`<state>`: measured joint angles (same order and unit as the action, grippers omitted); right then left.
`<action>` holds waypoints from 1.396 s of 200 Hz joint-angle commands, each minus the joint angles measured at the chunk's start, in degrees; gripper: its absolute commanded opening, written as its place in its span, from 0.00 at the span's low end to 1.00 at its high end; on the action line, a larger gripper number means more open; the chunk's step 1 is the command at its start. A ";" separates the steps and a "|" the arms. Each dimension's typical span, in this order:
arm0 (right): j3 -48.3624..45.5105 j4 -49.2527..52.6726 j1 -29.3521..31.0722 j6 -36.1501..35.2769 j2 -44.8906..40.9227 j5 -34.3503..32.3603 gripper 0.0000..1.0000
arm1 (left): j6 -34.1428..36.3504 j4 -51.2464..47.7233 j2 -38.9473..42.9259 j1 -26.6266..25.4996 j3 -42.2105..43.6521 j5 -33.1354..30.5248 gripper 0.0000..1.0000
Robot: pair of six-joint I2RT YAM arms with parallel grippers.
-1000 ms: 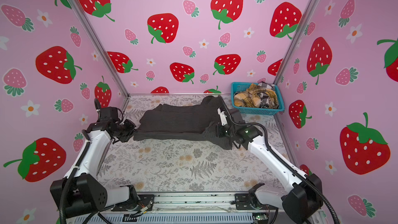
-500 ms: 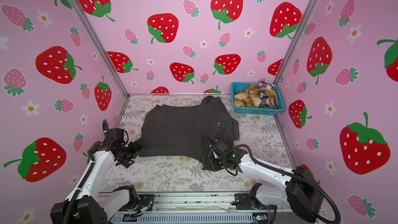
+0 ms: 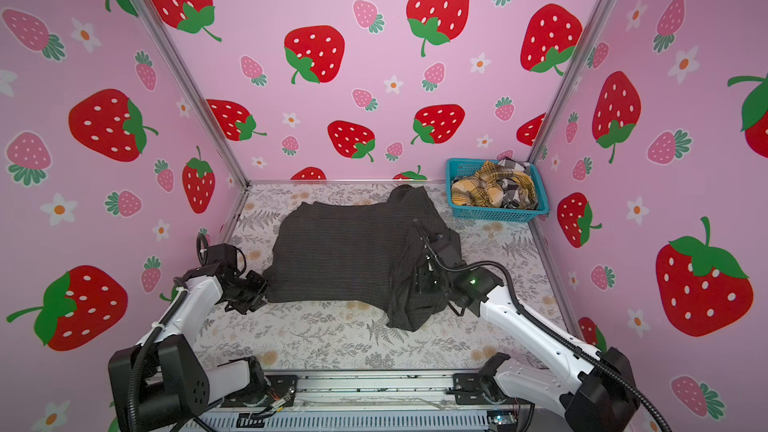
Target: Fold and stack the long sleeve shirts
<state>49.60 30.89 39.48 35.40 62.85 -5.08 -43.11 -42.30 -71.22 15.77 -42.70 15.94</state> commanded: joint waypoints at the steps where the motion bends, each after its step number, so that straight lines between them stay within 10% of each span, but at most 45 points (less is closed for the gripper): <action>1: 0.19 2.47 -7.05 -1.65 5.05 1.89 0.60 | -1.57 1.46 -1.88 -2.86 -3.84 0.27 0.30; 39: -0.96 -1.23 -7.86 -2.64 15.76 5.83 0.39 | -3.46 5.09 -8.12 -4.44 -4.24 0.38 0.22; 187: -14.67 1.25 -5.60 2.43 9.05 4.34 0.43 | -5.97 2.57 1.87 -3.10 12.31 -1.25 0.07; 234: -4.52 10.20 11.46 7.10 1.12 -4.16 0.73 | -3.57 -5.38 11.51 -3.11 6.15 -4.93 0.77; 279: -4.43 0.62 22.32 7.41 5.70 2.52 0.81 | -3.23 -2.96 8.89 -2.61 6.31 -4.26 0.86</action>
<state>44.97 34.06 58.83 41.28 64.88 -4.78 -46.74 -43.88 -59.61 12.60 -35.18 12.71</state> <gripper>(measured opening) 0.809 0.854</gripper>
